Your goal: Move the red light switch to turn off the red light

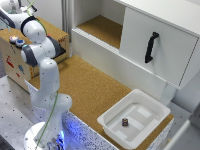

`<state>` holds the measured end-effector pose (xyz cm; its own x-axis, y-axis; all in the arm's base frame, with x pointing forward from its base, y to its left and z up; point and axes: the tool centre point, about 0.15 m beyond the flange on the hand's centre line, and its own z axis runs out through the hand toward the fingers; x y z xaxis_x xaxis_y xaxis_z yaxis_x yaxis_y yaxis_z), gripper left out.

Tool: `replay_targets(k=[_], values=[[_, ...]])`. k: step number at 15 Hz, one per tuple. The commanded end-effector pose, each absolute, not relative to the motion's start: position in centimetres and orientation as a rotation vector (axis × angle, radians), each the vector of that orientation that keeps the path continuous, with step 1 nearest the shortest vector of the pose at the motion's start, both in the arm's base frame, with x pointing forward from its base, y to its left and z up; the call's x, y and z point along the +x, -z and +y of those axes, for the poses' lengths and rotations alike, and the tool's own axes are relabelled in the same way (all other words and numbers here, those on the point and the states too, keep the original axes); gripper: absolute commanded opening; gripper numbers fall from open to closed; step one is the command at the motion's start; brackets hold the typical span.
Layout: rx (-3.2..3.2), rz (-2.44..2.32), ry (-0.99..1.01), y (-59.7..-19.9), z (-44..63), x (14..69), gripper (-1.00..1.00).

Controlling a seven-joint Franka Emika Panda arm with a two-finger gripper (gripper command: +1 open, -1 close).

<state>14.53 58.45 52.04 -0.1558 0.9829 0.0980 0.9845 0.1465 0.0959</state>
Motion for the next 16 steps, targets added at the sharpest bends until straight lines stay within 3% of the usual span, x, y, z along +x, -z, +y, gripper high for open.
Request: replay_targets(k=[1,16], values=[[-2.099,-2.453,-0.182,-51.9,62.5,15.1,-1.0],[-2.068,-2.325,-0.28,-45.4,63.0,18.5,-1.0]])
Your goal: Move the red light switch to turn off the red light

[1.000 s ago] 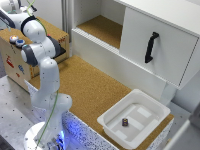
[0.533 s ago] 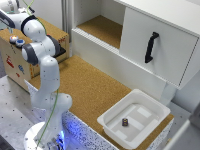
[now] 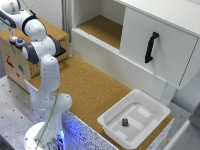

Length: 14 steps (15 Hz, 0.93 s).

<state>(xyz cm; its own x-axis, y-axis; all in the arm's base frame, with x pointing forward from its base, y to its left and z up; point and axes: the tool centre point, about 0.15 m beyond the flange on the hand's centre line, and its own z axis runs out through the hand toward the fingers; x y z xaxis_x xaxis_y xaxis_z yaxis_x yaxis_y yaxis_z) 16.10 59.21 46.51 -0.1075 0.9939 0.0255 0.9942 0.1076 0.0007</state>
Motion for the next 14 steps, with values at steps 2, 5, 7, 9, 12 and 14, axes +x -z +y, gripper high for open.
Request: replay_targets(k=[2,5,7,9,12,14], values=[[-2.072,-2.32,-0.299,-45.3,62.6,18.1,-1.0],[-2.115,-2.344,-0.265,-48.6,62.3,17.7,-1.0],[-2.203,-2.296,-0.21,-53.1,61.4,18.3,-1.0],[-2.279,-2.246,-0.201,-55.3,60.1,19.0,1.0],[-2.331,-2.23,-0.208,-56.1,58.4,19.7,1.0],[-2.33,-2.222,-0.209,-55.9,58.3,19.8,1.0]])
